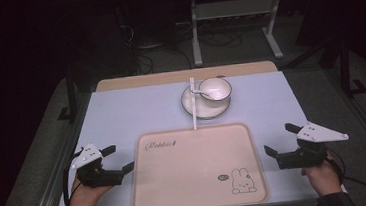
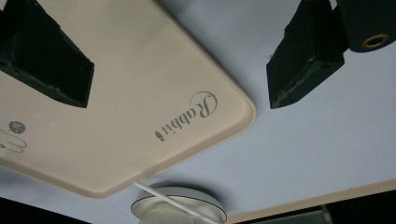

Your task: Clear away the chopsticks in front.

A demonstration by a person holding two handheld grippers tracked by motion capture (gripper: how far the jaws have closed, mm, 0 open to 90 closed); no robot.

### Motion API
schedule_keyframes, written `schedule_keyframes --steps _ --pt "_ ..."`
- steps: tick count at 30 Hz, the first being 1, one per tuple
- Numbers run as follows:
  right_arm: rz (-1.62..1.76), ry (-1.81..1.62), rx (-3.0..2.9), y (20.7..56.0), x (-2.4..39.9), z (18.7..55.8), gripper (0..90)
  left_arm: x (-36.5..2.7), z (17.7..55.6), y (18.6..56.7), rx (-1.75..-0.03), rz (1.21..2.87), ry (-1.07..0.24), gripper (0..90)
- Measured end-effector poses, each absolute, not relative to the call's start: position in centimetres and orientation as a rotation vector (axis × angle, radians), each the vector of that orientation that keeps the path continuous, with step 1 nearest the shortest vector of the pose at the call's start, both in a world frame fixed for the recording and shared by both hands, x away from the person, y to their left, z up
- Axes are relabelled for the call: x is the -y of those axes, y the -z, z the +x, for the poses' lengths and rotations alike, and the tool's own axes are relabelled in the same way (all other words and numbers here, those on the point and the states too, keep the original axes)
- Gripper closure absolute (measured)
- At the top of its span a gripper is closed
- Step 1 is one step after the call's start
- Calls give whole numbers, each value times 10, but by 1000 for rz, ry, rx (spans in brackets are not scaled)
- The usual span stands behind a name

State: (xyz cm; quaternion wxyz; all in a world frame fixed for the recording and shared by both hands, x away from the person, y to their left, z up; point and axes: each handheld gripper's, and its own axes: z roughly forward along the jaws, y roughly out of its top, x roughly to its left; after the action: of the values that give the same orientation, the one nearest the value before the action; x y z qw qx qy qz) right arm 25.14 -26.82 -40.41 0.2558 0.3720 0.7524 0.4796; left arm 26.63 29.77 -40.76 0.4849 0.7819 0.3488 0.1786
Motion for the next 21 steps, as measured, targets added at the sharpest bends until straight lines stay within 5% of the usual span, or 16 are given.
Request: schedule_keyframes --steps 21 --pt "1002 -1307 -2069 405 266 253 0 -266 302 397 -800 1923 -389 67"
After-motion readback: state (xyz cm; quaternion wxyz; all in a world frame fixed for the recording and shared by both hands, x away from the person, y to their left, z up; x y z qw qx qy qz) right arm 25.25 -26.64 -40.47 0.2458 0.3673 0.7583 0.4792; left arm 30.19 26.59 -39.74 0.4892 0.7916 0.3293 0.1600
